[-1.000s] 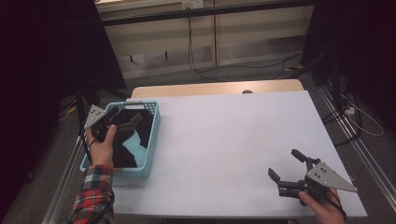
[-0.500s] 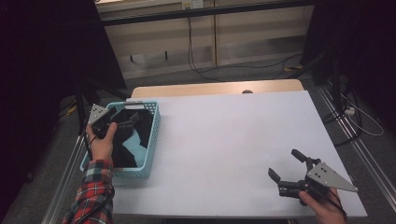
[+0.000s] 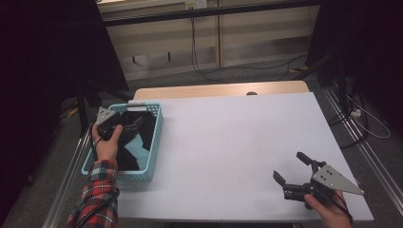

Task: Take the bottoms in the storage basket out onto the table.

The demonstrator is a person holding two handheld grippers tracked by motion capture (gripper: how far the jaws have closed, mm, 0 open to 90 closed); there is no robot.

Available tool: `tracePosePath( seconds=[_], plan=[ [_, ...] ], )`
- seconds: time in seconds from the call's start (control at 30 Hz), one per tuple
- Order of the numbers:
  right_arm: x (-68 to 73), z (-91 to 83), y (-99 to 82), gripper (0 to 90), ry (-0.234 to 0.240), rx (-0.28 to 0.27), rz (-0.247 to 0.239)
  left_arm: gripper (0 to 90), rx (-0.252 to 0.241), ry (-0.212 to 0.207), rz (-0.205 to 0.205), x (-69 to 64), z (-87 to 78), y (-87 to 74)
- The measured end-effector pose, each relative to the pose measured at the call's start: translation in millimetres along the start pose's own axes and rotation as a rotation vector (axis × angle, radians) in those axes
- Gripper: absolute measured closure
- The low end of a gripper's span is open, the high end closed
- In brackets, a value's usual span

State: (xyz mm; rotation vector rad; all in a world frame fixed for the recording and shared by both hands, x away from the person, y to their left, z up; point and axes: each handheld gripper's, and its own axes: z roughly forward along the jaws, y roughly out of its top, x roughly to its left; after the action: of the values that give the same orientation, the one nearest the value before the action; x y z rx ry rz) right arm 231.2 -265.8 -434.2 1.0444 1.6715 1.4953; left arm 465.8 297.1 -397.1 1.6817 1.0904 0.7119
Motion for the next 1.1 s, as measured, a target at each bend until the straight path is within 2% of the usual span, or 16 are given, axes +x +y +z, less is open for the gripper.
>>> tracePosePath(
  seconds=[0.33,0.4,0.67,0.7,0.77,0.9,0.97,1.1],
  plan=[
    [-0.3,0.3,-0.5,0.6,0.006,0.001,0.001,2.4,0.069,0.012,0.002,3.3,10.0,-6.0],
    [-0.3,0.4,-0.6,0.6,0.006,0.001,0.0,2.4,0.095,0.023,0.017,4.5,11.8,-8.1],
    [-0.1,0.3,-0.6,0.6,0.006,0.001,0.004,2.5,0.119,0.033,0.017,8.2,16.0,-11.2],
    [-0.3,0.2,-0.8,0.6,0.006,0.002,0.002,2.5,0.136,0.038,0.02,9.3,16.0,-12.1],
    [-0.3,0.1,-0.8,0.6,0.007,0.003,0.003,2.5,0.154,0.044,0.015,11.6,16.6,-14.9],
    [-0.1,0.0,-0.7,0.6,0.007,0.001,0.004,2.5,0.188,0.071,-0.021,15.6,17.9,-20.7],
    [0.1,0.1,-0.8,0.6,0.01,0.003,0.005,3.0,0.2,0.064,-0.033,17.0,18.1,-23.0],
    [0.0,0.3,-1.0,0.6,0.01,0.004,0.006,3.0,0.211,0.077,-0.058,18.6,18.8,-25.8]
  ],
)
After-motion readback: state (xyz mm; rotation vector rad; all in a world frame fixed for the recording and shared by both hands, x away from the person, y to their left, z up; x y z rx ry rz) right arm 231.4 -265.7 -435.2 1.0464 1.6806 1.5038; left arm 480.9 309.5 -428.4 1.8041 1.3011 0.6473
